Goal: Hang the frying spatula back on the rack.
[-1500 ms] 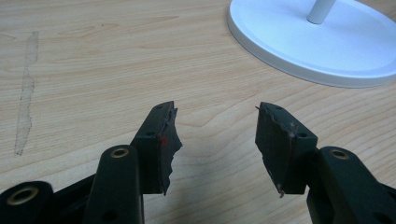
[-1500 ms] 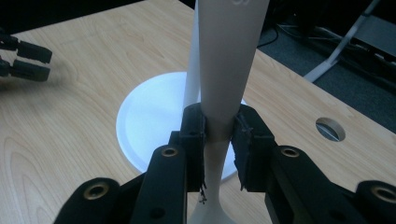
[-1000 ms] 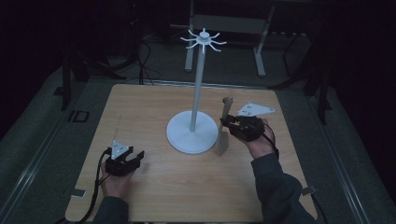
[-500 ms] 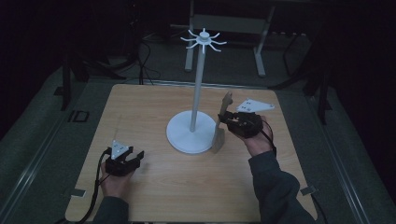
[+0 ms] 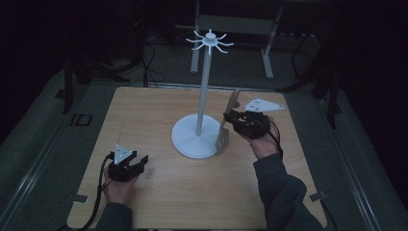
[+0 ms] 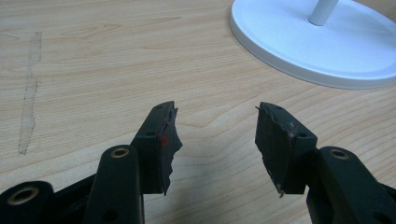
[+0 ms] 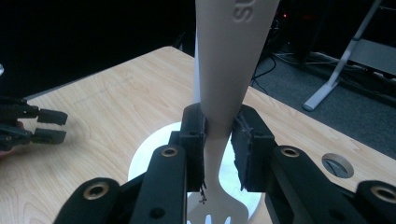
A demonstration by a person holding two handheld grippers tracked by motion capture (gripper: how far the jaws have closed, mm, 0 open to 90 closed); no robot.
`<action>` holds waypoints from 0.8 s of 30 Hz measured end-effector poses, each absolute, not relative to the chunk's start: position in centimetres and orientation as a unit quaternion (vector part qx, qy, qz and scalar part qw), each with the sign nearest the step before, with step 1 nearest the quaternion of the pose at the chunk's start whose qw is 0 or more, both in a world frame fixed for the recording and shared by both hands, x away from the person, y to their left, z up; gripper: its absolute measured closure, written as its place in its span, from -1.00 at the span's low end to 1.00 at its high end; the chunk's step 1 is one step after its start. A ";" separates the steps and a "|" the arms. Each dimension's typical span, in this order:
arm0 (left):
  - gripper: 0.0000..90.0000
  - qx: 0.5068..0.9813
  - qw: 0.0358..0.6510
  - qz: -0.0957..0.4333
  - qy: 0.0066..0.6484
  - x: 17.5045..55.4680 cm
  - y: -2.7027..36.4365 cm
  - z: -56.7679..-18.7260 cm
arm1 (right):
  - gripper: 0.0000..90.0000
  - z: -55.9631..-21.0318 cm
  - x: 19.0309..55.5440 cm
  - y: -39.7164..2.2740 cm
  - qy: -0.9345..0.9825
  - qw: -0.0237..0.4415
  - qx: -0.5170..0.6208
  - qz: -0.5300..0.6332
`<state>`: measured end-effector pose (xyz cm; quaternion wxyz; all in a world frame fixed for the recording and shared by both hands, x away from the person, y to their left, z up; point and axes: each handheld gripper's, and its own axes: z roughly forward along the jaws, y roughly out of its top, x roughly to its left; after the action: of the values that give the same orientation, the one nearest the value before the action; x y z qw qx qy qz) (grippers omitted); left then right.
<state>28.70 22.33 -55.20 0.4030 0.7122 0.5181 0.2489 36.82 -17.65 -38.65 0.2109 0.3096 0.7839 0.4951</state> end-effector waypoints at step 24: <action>0.09 0.712 0.402 0.252 0.517 28.7 22.4 -55.2 | 0.66 -37.2 37.4 -17.2 0.771 0.213 0.320 0.508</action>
<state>28.67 22.36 -55.18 0.4021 0.7120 0.5175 0.2522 37.36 -17.23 -37.23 0.2128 0.3198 0.7708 0.5082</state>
